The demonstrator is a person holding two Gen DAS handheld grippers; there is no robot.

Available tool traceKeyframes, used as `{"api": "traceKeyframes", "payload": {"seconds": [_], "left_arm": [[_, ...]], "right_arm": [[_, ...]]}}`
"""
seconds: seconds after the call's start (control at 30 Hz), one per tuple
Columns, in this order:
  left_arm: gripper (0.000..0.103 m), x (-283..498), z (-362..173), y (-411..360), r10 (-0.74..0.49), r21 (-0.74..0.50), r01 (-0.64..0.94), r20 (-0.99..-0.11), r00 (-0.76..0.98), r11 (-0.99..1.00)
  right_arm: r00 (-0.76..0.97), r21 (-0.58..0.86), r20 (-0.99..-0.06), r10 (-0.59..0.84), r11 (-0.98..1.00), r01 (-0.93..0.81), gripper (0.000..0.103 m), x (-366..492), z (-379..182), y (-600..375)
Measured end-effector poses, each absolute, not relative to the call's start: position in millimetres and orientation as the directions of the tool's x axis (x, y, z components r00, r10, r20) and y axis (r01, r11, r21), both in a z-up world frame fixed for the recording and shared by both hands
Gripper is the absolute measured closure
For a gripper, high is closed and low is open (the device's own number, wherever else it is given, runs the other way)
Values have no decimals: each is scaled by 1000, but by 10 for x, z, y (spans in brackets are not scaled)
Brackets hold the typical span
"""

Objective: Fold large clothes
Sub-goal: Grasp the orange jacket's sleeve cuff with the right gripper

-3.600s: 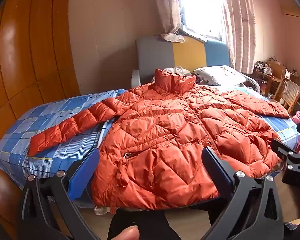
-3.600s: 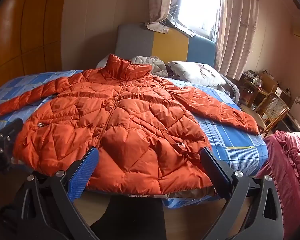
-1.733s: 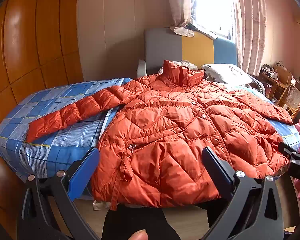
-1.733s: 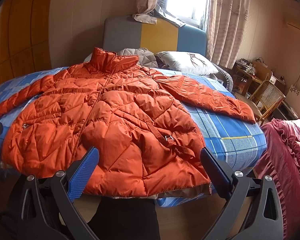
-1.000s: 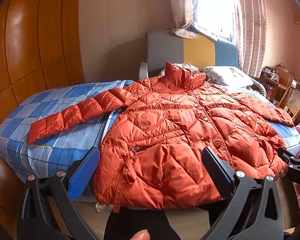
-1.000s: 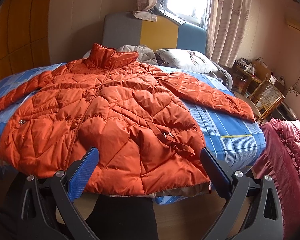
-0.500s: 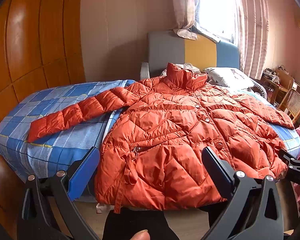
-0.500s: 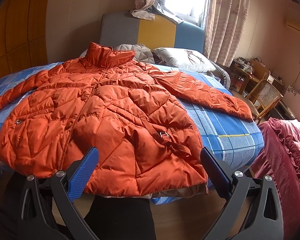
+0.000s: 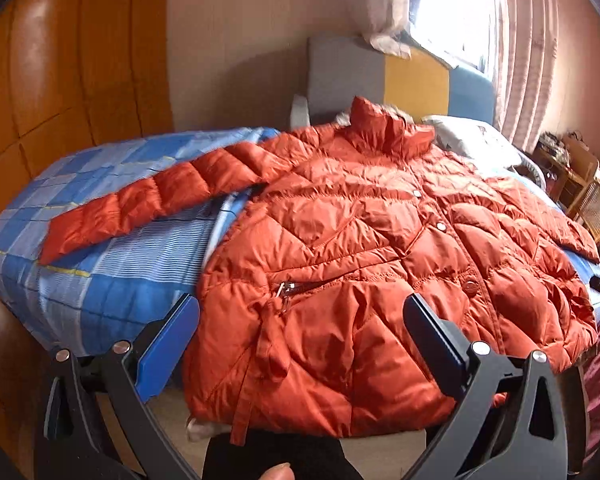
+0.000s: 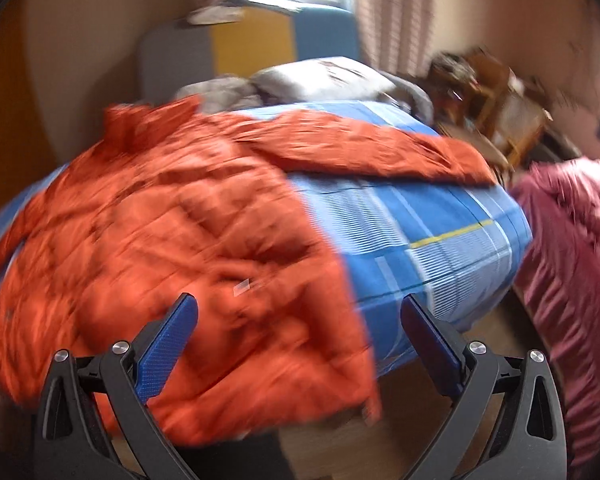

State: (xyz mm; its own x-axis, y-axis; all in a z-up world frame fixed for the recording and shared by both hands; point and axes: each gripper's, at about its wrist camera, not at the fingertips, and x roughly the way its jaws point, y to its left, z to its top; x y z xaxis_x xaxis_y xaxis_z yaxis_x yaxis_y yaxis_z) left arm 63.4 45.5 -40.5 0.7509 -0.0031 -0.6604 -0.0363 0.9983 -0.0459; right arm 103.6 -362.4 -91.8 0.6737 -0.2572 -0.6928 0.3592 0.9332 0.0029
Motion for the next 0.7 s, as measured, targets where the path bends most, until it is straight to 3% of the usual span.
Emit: {"api": "traceKeyframes", "payload": {"seconds": [0.1,0.17,0.4,0.7], "left_arm": [[2,888,-456,491,-41,-104,-44,-693,720,994],[2,1010,-475,499,-54,-131,-51,-690,722,990],[2,1562,-578,424,-45,-142,-81,-712,701,987],[2,2146,-671,318,10,-81,-109,-755,656,991]], "right_arm": [[641,55,-720,-266,899,434,12,1266,-989,-4135],[613,97,-747,-256,870,483,31,1468,-1065,-4539],[553,257,-798,-240,694,672,50,2024,-1297,-5835],[568,423,-791,-229,466,777,52,2471,-1458,-6732]]}}
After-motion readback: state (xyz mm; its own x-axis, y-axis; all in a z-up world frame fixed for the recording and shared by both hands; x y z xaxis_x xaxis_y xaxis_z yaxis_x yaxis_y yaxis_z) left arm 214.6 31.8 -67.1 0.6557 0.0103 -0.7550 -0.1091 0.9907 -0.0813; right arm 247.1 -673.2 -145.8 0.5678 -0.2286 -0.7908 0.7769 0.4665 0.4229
